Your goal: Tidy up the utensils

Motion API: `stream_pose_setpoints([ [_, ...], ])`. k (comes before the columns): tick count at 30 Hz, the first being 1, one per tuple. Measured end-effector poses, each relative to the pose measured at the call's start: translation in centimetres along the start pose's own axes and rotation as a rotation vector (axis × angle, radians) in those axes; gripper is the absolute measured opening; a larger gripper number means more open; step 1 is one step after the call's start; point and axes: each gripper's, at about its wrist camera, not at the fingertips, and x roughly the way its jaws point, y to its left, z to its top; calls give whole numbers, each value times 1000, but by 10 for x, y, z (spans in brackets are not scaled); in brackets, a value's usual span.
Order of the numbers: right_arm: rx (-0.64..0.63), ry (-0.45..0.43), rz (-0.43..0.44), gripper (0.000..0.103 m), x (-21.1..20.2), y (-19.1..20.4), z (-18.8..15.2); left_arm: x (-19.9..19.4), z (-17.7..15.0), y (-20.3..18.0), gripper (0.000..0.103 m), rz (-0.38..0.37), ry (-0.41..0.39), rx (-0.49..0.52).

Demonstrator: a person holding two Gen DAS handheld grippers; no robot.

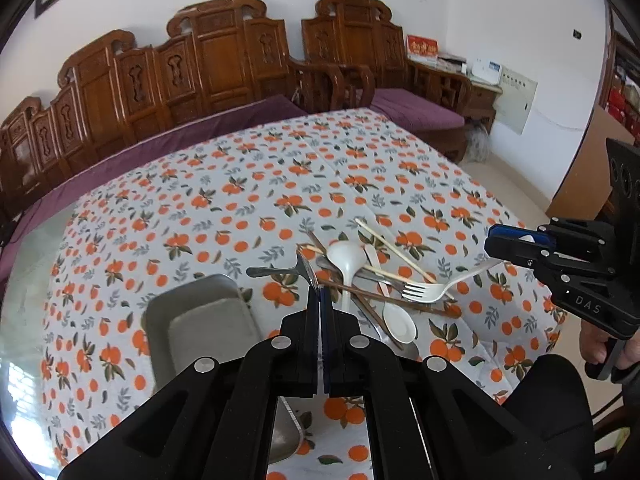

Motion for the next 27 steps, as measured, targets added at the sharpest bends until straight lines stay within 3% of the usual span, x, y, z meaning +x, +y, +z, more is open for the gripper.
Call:
stream_pose_setpoints([
  [12,-33,-23,36,14,1,38,15,-19,-16,45,0,5,-16,-40],
  [27,-60,6,54,14,22,67,17,29,-67,66,0,34,96,-9],
])
